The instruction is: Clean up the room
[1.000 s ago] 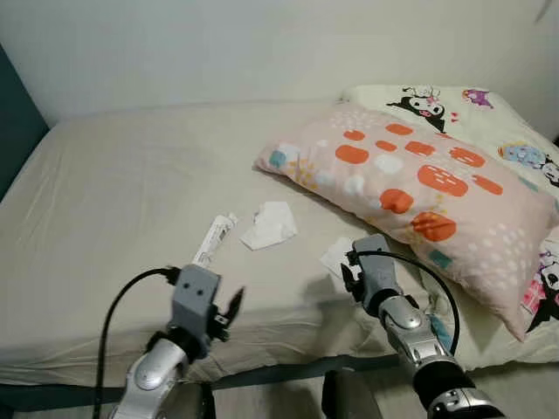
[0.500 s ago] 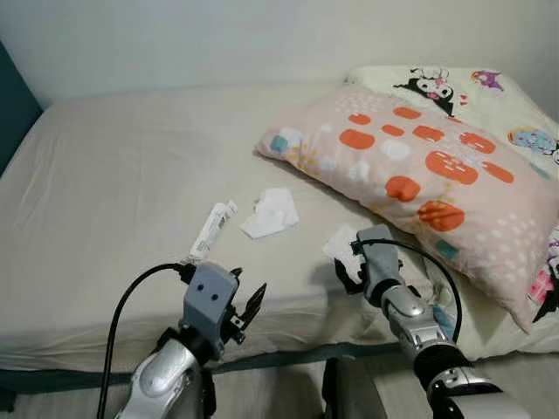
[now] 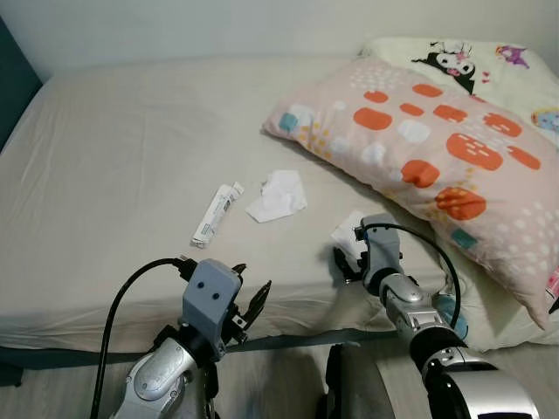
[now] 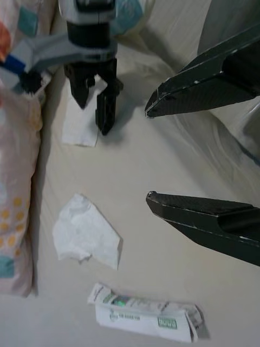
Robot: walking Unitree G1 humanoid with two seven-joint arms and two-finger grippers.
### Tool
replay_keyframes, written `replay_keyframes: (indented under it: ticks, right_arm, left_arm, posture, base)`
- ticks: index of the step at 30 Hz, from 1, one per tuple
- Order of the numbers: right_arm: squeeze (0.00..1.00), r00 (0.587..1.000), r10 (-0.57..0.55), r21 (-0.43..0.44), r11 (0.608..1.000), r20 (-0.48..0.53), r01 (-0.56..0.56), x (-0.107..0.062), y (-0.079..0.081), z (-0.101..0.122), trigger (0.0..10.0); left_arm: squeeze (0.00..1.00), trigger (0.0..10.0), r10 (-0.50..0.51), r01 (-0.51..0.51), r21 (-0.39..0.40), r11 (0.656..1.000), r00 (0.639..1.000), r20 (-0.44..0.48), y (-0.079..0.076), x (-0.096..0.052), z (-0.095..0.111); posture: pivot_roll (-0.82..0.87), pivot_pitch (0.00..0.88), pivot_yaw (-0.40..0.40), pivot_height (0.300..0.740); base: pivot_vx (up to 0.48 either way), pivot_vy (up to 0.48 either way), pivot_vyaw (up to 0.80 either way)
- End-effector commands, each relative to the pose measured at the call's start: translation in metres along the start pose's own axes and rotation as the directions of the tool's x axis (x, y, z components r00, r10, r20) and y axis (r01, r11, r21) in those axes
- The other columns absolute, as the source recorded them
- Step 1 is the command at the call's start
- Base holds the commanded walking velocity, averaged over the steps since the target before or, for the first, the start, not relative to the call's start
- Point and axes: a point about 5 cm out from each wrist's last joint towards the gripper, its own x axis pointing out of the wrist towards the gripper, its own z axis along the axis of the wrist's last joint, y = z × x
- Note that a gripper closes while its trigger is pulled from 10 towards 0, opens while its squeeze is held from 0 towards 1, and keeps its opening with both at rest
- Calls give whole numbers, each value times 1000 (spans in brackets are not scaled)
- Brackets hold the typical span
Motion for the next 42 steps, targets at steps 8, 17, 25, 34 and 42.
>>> replay_keyframes:
  ticks: [8,17,25,34,42]
  right_arm:
    - [0,995,-14,12,1000,-98,16,-3,-2,-17,10000]
    - [0,993,-23,16,1000,-114,25,-4,-4,-19,0]
    - [0,993,-33,12,999,-117,35,-4,-6,-19,0]
    - [0,994,-30,24,999,-102,32,-3,-5,-15,0]
    - [0,1000,29,73,997,-9,-28,3,9,2,0]
  left_arm:
    - [0,10000,-33,33,12,999,999,-43,-4,-5,-3]
    - [0,10000,-44,45,16,999,998,-51,-4,-3,-2]
    - [0,10000,-49,50,23,998,997,-58,-4,-1,-3]
    - [0,10000,-42,43,19,999,997,-58,-4,2,-4]
    - [0,10000,110,-114,-40,993,990,-87,11,-1,-15]
  posture:
    - [140,417,-32,592]
    - [140,415,-26,592]
    - [137,405,-23,592]
    - [130,383,-20,592]
    - [86,285,-36,592]
  base:
    - [0,0,0]
    - [0,0,0]
    - [0,0,0]
    - [0,0,0]
    - [0,0,0]
